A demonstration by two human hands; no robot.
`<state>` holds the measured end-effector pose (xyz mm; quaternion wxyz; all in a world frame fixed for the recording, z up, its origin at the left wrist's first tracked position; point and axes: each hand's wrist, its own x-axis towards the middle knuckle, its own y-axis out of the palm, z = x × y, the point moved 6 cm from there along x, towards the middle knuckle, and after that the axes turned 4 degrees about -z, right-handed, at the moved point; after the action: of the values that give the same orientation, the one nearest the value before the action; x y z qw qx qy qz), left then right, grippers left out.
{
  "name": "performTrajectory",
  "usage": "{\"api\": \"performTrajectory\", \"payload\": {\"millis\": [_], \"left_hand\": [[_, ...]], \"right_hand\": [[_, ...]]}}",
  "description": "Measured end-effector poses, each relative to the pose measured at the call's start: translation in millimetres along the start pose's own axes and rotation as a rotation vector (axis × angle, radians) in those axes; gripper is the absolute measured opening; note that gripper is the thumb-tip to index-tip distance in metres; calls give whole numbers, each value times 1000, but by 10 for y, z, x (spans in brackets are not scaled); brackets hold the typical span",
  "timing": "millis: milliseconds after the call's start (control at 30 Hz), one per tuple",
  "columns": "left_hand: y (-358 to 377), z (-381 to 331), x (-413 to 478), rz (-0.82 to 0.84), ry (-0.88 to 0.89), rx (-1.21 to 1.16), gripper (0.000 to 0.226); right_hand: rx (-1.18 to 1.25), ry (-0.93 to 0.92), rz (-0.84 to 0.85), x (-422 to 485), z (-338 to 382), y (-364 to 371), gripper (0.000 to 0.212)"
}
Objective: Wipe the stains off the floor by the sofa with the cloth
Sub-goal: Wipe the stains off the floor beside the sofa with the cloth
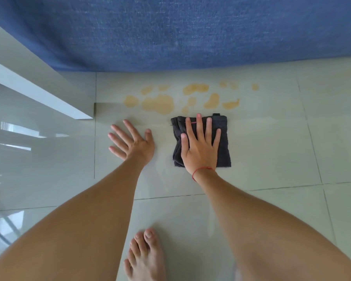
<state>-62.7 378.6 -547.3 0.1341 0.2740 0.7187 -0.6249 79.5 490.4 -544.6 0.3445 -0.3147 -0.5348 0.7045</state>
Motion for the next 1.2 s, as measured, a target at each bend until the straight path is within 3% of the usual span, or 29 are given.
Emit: {"api": "performTrajectory", "payload": {"millis": [167, 300, 533, 667, 900, 1067, 1200], "left_hand": [[-32, 16, 11, 51, 6, 37, 70], [-17, 1, 17, 31, 7, -13, 70], [-402, 123, 101, -326, 59, -58, 56], [-332, 279, 316, -182, 15, -41, 70], [-309, 297, 390, -47, 18, -7, 68], [-318, 306, 395, -7, 18, 4, 68], [-344, 301, 380, 17, 34, 5, 68]], "right_hand": [[5, 49, 31, 239, 213, 35, 52], [6, -17, 53, 294, 354, 79, 52], [-25, -315, 179, -175, 89, -4, 55], [-59, -290, 195, -3, -273, -116, 61], [-1, 99, 68, 512, 259, 14, 52], [8, -138, 122, 614, 895, 138, 50], [-1, -263, 148, 342, 927, 142, 53]]}}
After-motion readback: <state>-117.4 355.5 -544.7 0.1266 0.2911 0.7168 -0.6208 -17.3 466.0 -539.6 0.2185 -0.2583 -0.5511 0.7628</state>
